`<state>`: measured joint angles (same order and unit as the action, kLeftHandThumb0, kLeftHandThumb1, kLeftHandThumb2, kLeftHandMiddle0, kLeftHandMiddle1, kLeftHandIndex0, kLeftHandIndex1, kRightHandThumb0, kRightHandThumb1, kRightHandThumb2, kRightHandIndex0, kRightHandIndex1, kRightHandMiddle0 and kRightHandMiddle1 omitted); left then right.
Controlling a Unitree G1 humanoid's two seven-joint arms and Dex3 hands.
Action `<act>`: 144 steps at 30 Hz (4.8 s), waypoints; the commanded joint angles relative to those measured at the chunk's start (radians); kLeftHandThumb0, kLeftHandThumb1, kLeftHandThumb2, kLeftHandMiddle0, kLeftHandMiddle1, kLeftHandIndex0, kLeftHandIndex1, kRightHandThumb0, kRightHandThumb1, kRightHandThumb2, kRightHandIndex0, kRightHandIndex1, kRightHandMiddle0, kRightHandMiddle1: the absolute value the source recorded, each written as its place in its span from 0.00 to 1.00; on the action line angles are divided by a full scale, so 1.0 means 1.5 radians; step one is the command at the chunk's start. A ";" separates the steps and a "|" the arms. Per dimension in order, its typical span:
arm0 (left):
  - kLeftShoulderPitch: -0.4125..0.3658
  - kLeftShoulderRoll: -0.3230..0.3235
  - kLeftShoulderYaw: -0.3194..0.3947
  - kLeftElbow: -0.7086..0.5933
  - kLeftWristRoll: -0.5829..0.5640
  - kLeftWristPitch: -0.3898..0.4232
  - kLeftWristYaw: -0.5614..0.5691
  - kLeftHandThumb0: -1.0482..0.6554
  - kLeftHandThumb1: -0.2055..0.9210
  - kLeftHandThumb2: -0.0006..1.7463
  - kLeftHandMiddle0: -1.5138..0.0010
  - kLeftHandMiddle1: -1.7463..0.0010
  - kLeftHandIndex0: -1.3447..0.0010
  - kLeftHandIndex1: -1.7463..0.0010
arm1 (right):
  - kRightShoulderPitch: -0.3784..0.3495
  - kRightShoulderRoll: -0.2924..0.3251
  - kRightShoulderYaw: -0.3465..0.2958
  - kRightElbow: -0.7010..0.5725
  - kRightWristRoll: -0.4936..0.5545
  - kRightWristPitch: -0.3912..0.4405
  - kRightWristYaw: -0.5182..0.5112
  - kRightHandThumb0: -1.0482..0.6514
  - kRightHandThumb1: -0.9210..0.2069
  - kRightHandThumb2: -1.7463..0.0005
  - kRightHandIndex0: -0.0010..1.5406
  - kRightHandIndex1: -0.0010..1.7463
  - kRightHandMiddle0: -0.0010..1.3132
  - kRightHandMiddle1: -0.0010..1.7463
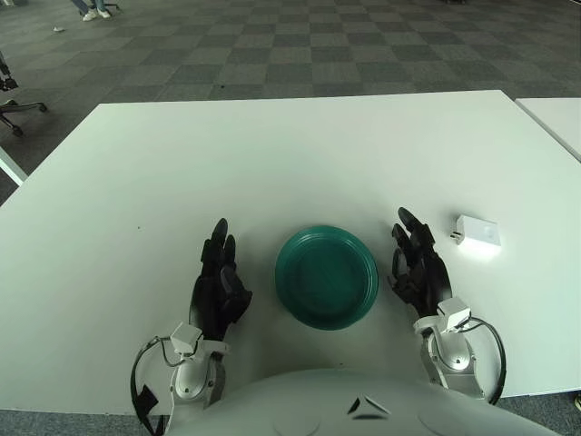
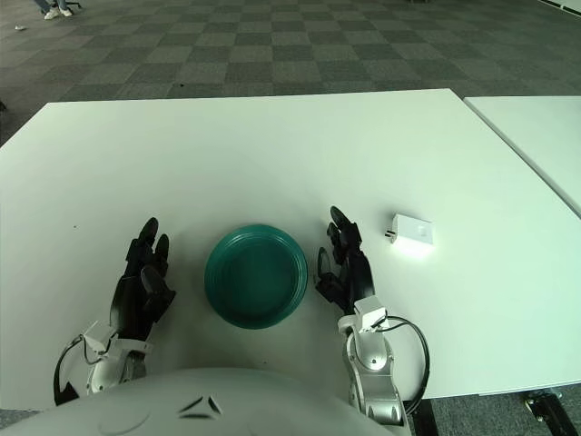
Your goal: Put the charger into the plate.
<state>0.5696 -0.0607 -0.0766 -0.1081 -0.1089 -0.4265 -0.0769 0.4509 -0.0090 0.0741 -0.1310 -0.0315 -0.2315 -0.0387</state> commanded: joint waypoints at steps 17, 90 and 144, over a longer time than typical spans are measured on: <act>-0.008 0.009 0.016 0.039 -0.005 0.002 -0.010 0.05 1.00 0.61 0.92 1.00 1.00 0.83 | 0.012 0.000 0.005 -0.008 -0.037 0.051 -0.011 0.14 0.00 0.52 0.12 0.01 0.00 0.27; -0.078 0.036 0.084 0.118 -0.100 0.023 -0.092 0.10 1.00 0.59 0.88 1.00 1.00 0.69 | -0.135 -0.519 -0.228 -0.032 -0.508 0.149 0.123 0.00 0.00 0.87 0.09 0.01 0.00 0.17; -0.087 0.035 0.099 0.121 -0.102 0.031 -0.105 0.10 1.00 0.59 0.88 1.00 1.00 0.69 | -0.212 -0.665 -0.124 0.090 -0.425 -0.057 0.240 0.00 0.00 0.70 0.11 0.00 0.00 0.18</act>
<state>0.4189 -0.0044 0.0709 0.0382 -0.2657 -0.4154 -0.2362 0.1640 -0.9926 -0.1283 0.0027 -0.6612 -0.3152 0.3150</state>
